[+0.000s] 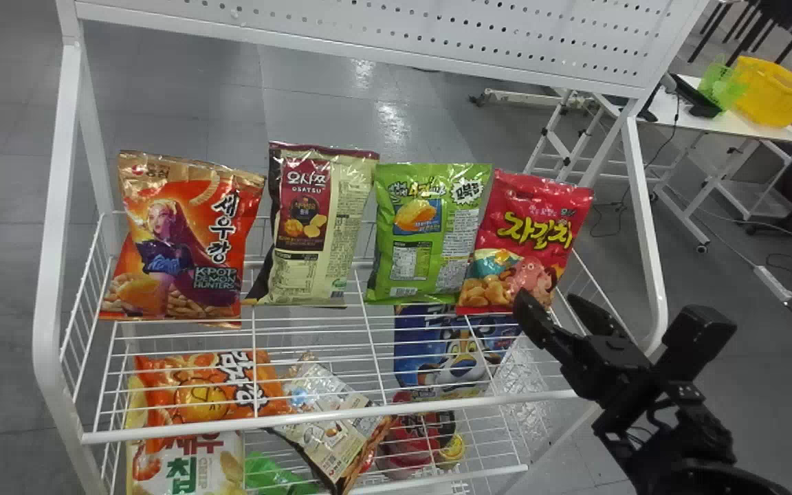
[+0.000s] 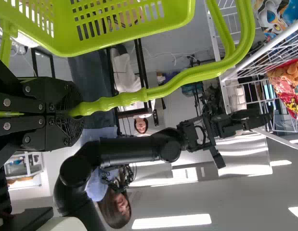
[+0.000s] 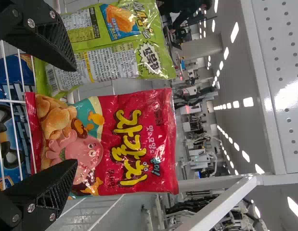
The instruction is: Hold basket handle with left hand then pick Jagalchi snack with right hand and place into basket
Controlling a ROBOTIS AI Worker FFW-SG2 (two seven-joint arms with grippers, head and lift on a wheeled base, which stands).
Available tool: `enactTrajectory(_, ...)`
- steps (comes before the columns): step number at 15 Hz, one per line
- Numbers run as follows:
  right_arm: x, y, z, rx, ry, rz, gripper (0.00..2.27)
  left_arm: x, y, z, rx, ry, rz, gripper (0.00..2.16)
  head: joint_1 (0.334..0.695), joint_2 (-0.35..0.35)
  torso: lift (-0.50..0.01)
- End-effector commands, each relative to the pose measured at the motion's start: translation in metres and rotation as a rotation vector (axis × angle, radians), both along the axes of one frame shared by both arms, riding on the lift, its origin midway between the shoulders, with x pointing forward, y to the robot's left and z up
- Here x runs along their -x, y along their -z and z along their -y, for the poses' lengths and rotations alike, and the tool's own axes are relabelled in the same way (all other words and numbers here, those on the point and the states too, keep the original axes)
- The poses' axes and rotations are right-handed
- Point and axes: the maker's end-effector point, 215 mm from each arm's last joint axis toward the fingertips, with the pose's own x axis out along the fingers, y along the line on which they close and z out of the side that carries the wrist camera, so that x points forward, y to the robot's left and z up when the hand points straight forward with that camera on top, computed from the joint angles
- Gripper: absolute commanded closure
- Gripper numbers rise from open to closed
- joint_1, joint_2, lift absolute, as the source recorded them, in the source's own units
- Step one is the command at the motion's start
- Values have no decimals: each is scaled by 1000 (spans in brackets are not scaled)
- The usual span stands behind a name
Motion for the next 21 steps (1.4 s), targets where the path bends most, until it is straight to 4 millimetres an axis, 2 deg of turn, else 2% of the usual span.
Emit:
enactTrajectory(1, -8, 3, 3, -21, 7, -2, 147, 1, -2, 0, 11, 2, -1, 2148, 695, -350, -8)
enactTrajectory(4, -22, 8, 7, -42, 17, -13, 151, 0, -2, -1, 9, -1, 3, 2148, 695, -350, -8)
enactTrajectory(13, -56, 11, 50, -100, 88, -75, 151, -6, 0, -7, 4, -15, 17, 2148, 695, -350, -8)
enactTrajectory(21, -85, 25, 55, -113, 107, -129, 151, -9, -1, -15, -3, -25, 26, 2148, 695, -350, -8)
